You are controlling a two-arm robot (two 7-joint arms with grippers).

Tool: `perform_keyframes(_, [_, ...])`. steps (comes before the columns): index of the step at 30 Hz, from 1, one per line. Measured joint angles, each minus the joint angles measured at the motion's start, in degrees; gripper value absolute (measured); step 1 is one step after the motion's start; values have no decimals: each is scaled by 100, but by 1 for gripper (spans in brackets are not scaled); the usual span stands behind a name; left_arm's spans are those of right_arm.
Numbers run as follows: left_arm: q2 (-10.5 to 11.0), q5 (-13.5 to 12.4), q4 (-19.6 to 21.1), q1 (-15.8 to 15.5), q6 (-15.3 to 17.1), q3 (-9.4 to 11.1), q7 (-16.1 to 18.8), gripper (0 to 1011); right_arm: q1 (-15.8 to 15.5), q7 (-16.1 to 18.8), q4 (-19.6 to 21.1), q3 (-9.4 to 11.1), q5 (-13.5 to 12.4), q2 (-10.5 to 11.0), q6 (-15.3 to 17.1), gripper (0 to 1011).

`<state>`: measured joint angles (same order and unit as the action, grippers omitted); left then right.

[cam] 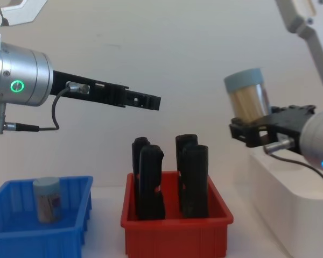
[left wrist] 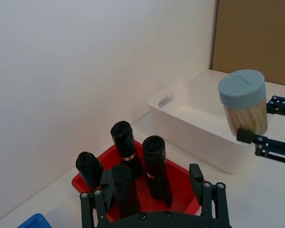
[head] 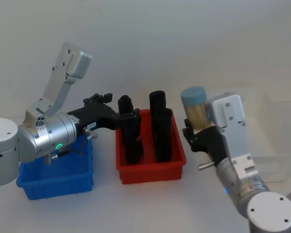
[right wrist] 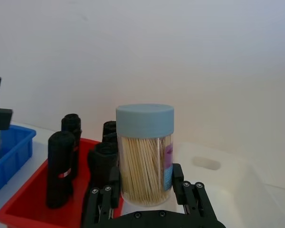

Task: Pick the cotton swabs from the blue box and place them into the white box.

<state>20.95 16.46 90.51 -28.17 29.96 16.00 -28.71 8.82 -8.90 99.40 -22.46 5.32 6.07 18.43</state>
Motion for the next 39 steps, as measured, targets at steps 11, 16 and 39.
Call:
perform_keyframes(11, [0,0,0,0,0,0,0,1004,-36,-48,-47,393,-279,311,-390,636])
perform_keyframes(16, [0,0,0,0,0,0,0,1004,11,-12,-208,531,-371,398,-553,636])
perform_keyframes(39, [0,0,0,0,0,0,0,1004,277,127,-1318,1019,-757,618,-1135,636])
